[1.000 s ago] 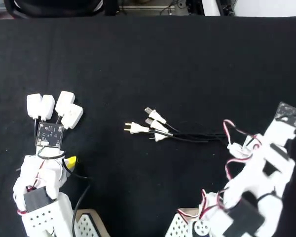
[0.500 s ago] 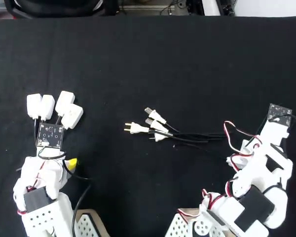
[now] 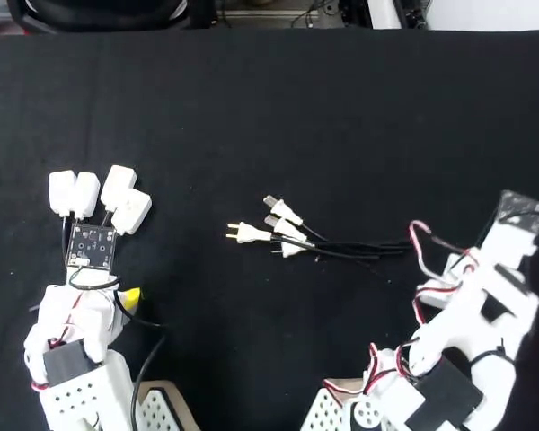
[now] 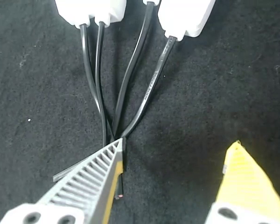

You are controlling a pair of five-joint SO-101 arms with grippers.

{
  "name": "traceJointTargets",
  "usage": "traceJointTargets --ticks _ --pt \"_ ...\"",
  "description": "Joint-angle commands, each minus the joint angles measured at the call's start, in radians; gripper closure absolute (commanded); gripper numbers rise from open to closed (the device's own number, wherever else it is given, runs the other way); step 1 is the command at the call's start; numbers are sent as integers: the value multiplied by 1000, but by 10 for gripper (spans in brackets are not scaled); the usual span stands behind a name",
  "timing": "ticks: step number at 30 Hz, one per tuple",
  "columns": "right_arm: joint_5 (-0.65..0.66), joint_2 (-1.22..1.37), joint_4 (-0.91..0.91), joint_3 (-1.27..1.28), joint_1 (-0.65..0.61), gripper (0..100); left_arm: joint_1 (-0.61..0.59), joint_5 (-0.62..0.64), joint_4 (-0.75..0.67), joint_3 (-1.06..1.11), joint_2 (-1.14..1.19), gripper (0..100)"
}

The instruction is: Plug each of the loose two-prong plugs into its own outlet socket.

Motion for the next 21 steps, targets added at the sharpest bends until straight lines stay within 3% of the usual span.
traceJointTargets --ticks 1,7,14,21 --pt "-35 -2 103 -213 18 987 13 -8 3 -8 -6 668" --pt "-68 176 172 -515 38 987 13 -8 3 -8 -6 668" --pt "-61 595 215 -998 110 987 13 -8 3 -8 -6 668" --pt "-43 1032 491 -1583 167 987 13 -8 3 -8 -6 668"
